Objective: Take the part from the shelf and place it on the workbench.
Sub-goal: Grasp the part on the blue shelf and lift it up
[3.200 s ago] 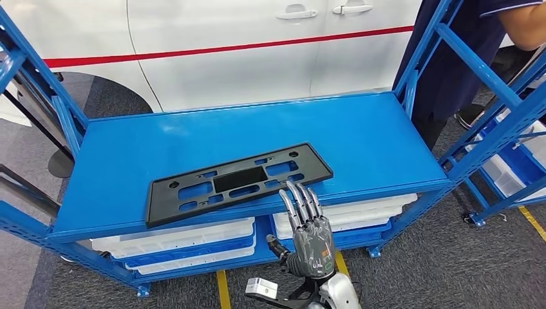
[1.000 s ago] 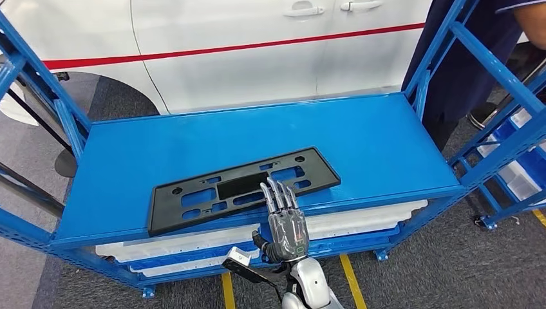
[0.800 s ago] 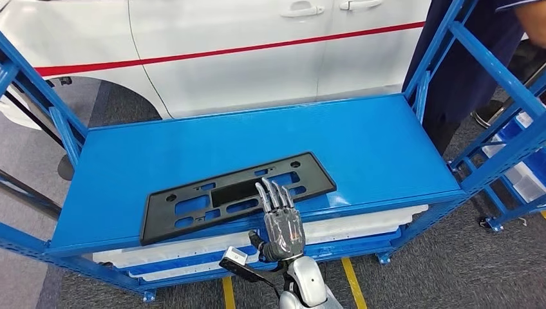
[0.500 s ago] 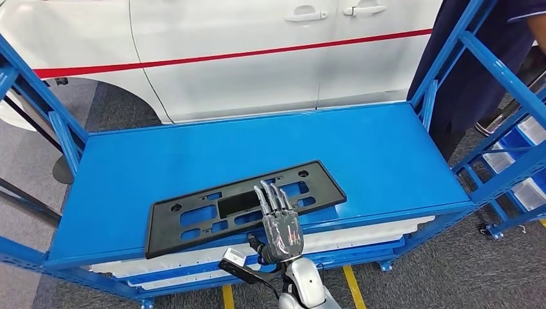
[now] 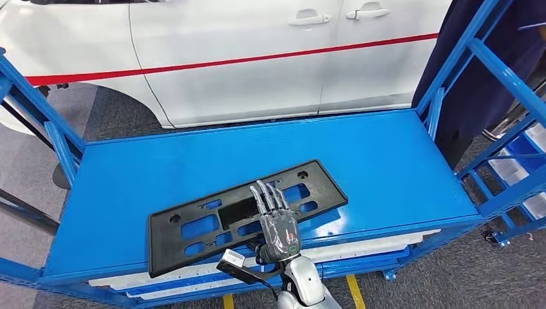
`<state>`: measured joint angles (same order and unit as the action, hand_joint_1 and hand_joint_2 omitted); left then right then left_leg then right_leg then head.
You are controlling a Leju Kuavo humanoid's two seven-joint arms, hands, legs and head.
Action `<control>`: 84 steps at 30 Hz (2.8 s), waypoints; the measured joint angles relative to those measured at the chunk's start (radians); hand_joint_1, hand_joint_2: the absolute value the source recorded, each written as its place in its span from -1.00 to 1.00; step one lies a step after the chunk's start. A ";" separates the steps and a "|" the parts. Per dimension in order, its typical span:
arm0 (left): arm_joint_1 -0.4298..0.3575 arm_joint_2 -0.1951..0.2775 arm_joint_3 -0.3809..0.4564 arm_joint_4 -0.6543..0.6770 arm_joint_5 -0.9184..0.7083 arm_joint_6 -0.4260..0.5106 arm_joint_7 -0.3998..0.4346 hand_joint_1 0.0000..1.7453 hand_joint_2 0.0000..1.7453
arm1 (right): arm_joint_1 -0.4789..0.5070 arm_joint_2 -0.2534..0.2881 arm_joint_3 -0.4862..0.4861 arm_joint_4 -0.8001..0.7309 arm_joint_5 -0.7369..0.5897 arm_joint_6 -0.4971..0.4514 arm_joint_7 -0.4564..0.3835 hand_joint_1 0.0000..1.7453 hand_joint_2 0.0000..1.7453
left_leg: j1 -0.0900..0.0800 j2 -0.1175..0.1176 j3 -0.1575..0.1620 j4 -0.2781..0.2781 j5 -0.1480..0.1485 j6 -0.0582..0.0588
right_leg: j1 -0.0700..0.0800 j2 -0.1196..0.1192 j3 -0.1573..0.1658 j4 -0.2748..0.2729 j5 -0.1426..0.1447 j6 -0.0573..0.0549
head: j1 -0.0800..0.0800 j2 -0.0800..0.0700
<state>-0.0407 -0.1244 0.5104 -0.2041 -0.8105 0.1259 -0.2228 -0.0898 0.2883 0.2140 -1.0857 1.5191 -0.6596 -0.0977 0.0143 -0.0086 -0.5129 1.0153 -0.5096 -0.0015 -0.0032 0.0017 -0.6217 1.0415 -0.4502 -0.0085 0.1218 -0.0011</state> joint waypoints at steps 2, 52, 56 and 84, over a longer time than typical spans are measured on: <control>0.000 0.001 0.000 0.000 -0.004 0.000 0.000 -1.00 -1.00 | -0.001 0.001 0.000 0.000 0.006 0.000 0.001 -1.00 1.00 | 0.001 0.002 0.000 0.020 -0.014 -0.009 | -0.004 -0.001 0.012 -0.008 0.006 -0.012 | 0.000 0.000; 0.001 0.019 0.007 0.000 -0.070 -0.011 -0.001 -1.00 -1.00 | -0.066 -0.115 0.101 -0.037 0.022 0.000 0.161 0.78 1.00 | 0.002 0.009 -0.050 -0.015 0.057 0.038 | -0.004 0.000 -0.063 0.218 -0.142 0.025 | 0.000 0.000; 0.001 0.019 0.014 0.000 -0.078 -0.011 -0.001 -1.00 -1.00 | -0.060 -0.115 0.079 -0.028 0.017 0.000 0.155 0.59 1.00 | 0.003 0.007 -0.050 -0.007 0.052 0.032 | -0.013 -0.001 -0.028 0.141 -0.065 0.028 | 0.000 0.000; 0.001 0.009 0.026 0.000 -0.107 -0.022 -0.004 -1.00 -1.00 | -0.050 -0.122 0.049 0.018 0.048 0.000 0.186 0.32 1.00 | 0.003 0.011 -0.046 -0.007 0.048 0.038 | -0.004 0.000 -0.077 0.263 -0.152 0.032 | 0.000 0.000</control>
<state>-0.0402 -0.1157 0.5360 -0.2037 -0.9171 0.1036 -0.2266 -0.1400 0.1664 0.2625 -1.0678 1.5672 -0.6596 0.0880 0.0172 0.0025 -0.5589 1.0083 -0.4618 0.0369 -0.0075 0.0012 -0.6983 1.3048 -0.6019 0.0231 0.1218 -0.0011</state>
